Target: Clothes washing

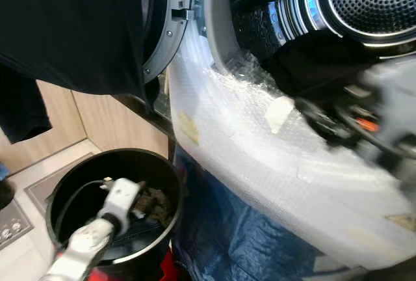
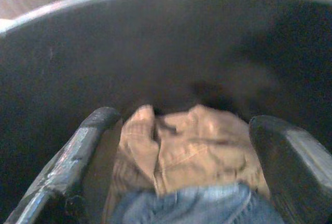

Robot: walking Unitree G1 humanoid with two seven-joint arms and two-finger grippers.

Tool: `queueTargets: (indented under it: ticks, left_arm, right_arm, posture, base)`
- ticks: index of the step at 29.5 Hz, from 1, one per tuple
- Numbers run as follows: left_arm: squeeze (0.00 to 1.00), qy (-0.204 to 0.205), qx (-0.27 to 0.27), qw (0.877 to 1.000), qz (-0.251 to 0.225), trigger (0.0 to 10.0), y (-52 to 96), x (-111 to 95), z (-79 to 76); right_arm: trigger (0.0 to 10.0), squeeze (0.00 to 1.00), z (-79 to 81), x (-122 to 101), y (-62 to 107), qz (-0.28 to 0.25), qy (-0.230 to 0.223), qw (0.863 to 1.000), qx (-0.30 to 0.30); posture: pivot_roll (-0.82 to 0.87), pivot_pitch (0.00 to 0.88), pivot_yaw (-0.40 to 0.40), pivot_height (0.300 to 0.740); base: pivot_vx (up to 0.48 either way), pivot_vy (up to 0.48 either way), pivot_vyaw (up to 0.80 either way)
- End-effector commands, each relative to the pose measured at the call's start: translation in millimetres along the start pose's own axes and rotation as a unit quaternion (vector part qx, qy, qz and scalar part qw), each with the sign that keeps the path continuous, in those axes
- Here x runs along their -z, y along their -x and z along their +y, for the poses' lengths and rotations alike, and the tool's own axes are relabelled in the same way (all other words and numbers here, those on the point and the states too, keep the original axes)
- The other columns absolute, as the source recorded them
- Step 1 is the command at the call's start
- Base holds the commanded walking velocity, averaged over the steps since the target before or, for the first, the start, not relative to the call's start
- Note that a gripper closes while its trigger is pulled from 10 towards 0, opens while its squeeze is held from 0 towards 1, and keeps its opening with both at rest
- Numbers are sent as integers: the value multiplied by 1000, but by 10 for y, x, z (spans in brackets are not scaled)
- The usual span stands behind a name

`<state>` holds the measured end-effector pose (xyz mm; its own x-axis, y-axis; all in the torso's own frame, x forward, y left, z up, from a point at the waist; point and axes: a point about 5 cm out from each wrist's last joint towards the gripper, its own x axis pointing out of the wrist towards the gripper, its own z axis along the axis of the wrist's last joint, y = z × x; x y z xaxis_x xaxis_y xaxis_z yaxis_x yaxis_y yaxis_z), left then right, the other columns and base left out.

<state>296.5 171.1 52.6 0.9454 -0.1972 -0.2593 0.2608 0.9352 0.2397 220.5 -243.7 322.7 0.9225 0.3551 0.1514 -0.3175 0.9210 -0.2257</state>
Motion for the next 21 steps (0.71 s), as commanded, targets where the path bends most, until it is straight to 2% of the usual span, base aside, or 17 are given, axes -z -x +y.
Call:
queueTargets:
  ticks: [1,6,10,12,14,18,20,21]
  left_arm:
    - [0,-6,10,1000,-21,10000,-39,-108,-73]
    - [0,-6,4,1000,-22,10000,-35,-111,-47]
    - [0,-4,0,1000,-23,10000,-31,-117,-38]
    - [0,-4,0,1000,-24,10000,-31,-118,-38]
    - [0,-3,-1,1000,-24,10000,-32,-122,-40]
    - [0,-2,-1,1000,-25,10000,-36,-128,-46]
    - [0,0,4,1000,-26,10000,-51,-140,-76]
    - [0,0,4,1000,-26,10000,-51,-140,-76]
  right_arm:
    - [10000,0,124,-104,-10,-34,14,999,-41]
    - [10000,0,210,-90,-28,-42,9,996,-75]
    - [10000,0,284,-118,28,-69,30,988,-135]
    - [10000,0,301,-130,32,-74,31,987,-142]
    - [10000,0,449,-201,54,-98,35,974,-201]
    - [10000,0,536,-238,47,-114,35,965,-233]
    - [10000,0,688,-268,-85,-140,17,945,-294]
    - [10000,0,688,-268,-85,-140,17,945,-294]
  posture:
    - [1,78,-83,740]
    - [1,78,-83,740]
    - [15,79,-89,740]
    - [15,79,-89,740]
    - [15,81,-93,740]
    - [13,81,-94,740]
    - [4,80,-88,740]
    - [4,80,-88,740]
  base:
    - [0,0,0]
    - [0,0,0]
    - [0,0,0]
    - [0,0,0]
    - [0,0,0]
    - [0,0,0]
    - [0,0,0]
    - [0,0,0]
